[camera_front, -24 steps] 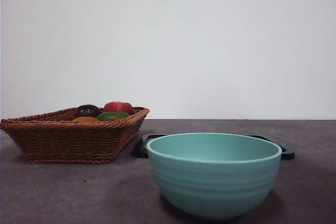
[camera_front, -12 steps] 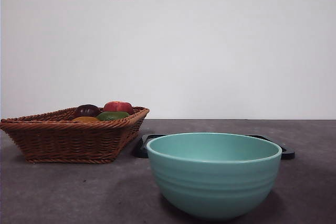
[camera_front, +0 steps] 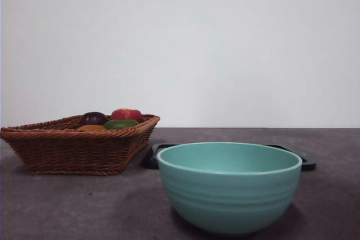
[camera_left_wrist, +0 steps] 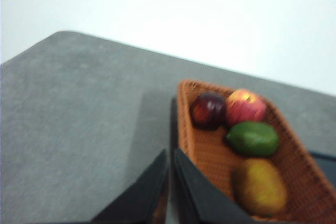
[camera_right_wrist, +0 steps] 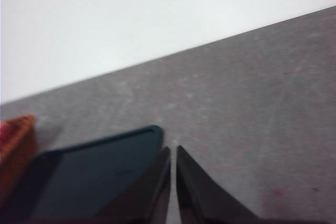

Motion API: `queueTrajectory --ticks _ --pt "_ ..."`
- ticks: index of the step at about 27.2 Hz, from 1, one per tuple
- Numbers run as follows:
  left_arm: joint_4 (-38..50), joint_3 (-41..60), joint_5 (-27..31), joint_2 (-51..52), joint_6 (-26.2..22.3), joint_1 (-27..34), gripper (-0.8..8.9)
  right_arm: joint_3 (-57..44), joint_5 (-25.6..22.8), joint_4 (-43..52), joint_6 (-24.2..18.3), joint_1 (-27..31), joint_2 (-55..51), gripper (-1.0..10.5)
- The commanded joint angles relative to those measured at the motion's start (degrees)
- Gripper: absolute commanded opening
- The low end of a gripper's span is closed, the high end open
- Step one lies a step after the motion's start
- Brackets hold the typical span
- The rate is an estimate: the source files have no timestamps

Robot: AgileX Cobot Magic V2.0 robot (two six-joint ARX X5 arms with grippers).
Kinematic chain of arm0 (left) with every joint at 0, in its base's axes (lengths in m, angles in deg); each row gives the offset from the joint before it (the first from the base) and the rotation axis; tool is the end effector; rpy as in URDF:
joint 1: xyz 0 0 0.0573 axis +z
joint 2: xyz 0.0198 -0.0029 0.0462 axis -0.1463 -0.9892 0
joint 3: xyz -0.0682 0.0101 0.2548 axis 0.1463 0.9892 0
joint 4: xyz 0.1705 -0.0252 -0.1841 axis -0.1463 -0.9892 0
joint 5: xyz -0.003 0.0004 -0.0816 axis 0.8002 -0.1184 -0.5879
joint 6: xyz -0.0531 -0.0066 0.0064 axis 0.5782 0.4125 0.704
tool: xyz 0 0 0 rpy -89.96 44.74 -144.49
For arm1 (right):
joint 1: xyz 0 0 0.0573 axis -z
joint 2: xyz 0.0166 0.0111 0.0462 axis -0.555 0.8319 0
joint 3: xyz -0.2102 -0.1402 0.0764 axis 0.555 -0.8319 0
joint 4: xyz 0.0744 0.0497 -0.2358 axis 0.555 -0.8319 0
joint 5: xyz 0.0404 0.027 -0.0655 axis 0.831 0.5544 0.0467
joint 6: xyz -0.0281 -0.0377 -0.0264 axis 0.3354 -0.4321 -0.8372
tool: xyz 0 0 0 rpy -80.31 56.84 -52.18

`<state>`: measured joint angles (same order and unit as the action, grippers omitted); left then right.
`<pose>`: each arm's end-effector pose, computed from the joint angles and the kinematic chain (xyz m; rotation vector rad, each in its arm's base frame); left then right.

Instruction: Pick up the wifruite, put it on the bowl, pick up the plate, put it on desk

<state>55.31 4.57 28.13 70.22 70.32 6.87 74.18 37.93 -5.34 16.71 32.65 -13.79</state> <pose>0.0920 -0.0032 0.1975 -0.2512 0.0940 -0.0398 0.0914 0.0043 0.1906 0.3774 0.1003 0.0868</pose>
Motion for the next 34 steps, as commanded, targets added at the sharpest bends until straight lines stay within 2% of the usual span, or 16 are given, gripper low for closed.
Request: queueTrajectory --ticks 1,6,11,22,27,29,32,34 --pt "0.7 -3.4 0.1 -2.6 2.8 -0.7 0.18 2.8 0.2 0.5 4.1 -1.4 2.0 0.1" --pt "0.6 -10.3 -1.3 -10.0 4.4 -2.9 0.18 9.1 2.6 -0.4 5.4 -4.8 8.1 0.1" --pt "0.2 -18.1 -6.8 -18.4 4.3 -5.4 0.18 16.7 6.0 -5.5 4.9 -8.4 15.9 0.1" --pt "-15.0 -38.8 -24.3 -36.6 3.3 -7.6 0.18 38.6 18.1 -25.4 -2.8 -11.9 32.3 0.1" --pt "-23.5 -45.4 -30.7 -42.2 0.2 -8.5 0.18 46.8 22.4 -33.0 -8.2 -12.0 37.4 0.1" --pt "-28.1 -48.0 -30.8 -44.2 -2.0 -9.0 0.18 49.5 22.6 -35.1 -10.3 -12.0 38.8 0.1" --pt "-38.3 -52.8 -30.8 -48.0 -7.8 -10.4 0.18 53.7 22.6 -38.7 -13.2 -12.0 40.7 0.1" --pt "-41.7 -54.6 -30.8 -50.0 -9.6 -11.4 0.19 54.7 22.6 -39.7 -14.5 -11.9 41.2 0.1"
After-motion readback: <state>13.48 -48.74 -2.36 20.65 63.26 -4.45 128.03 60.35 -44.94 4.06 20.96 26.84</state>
